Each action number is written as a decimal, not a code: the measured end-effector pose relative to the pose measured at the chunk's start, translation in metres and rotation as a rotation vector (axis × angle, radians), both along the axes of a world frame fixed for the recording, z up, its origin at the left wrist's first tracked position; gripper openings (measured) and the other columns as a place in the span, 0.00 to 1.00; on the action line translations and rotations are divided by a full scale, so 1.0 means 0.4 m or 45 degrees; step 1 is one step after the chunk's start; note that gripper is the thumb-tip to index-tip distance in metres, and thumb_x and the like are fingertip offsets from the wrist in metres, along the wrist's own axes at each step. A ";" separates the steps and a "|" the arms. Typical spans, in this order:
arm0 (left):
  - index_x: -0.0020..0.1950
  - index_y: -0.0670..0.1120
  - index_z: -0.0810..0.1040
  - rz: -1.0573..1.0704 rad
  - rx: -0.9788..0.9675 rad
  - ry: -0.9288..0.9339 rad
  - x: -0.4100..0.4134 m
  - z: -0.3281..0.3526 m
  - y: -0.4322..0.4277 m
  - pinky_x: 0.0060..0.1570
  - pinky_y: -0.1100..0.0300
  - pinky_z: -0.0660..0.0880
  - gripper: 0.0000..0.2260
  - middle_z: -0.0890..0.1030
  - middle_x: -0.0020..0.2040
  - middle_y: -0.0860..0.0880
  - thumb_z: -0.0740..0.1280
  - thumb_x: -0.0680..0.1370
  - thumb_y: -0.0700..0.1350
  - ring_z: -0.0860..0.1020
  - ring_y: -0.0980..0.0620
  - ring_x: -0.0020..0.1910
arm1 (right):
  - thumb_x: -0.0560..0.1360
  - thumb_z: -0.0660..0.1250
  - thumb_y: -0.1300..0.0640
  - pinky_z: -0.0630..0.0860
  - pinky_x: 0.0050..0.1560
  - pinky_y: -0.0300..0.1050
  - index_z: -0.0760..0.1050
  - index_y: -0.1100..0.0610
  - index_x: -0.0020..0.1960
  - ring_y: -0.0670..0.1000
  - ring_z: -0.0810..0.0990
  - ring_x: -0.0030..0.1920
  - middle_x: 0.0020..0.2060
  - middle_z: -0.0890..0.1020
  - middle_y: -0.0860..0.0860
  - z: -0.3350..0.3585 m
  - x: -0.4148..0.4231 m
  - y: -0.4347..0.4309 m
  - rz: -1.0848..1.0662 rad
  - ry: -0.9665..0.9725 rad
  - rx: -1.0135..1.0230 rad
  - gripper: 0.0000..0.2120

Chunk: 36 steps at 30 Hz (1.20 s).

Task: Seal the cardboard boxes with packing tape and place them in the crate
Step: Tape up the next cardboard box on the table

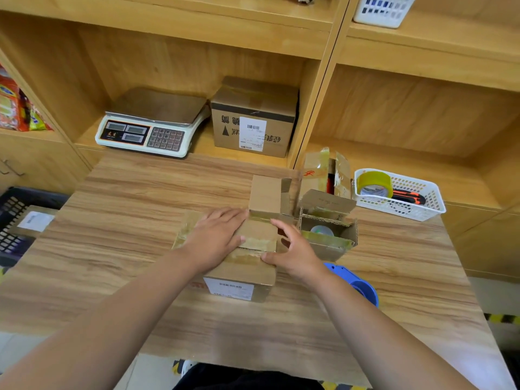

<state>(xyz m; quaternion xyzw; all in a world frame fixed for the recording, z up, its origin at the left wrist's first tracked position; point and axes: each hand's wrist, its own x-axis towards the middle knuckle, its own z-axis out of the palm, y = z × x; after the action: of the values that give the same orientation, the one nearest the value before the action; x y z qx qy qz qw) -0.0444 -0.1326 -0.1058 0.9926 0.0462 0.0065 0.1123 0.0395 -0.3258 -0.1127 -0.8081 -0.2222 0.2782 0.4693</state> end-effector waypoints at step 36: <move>0.77 0.54 0.51 0.618 -1.260 -0.063 -0.089 -0.068 0.154 0.64 0.69 0.51 0.26 0.55 0.77 0.54 0.56 0.82 0.42 0.55 0.64 0.70 | 0.79 0.44 0.37 0.28 0.70 0.55 0.37 0.65 0.75 0.58 0.31 0.74 0.76 0.42 0.61 0.016 -0.104 0.230 -0.083 -0.817 -1.090 0.39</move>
<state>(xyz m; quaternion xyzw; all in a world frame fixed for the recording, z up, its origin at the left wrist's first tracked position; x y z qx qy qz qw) -0.0800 -0.0709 -0.1330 0.7817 0.2684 0.0332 0.5619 -0.0021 -0.2337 -0.1062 -0.9781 -0.1960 0.0681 0.0145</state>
